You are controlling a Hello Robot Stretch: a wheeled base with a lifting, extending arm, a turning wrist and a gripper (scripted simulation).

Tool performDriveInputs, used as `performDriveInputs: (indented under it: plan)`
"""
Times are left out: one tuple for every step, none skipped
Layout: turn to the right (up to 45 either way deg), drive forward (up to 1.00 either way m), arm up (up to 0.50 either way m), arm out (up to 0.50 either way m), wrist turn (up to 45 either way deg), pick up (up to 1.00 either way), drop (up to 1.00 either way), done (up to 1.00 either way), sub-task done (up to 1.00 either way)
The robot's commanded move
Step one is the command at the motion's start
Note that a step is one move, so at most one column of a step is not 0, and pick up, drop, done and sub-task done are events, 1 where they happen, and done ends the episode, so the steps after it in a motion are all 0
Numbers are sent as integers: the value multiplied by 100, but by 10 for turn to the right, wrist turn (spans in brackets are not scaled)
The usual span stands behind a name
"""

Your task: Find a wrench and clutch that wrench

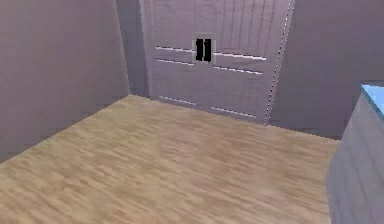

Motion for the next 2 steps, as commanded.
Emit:
performDriveInputs:
  plan:
    - [30,0,0,0,0,0,0,0,0]
    - [0,15,0,0,0,0,0,0,0]
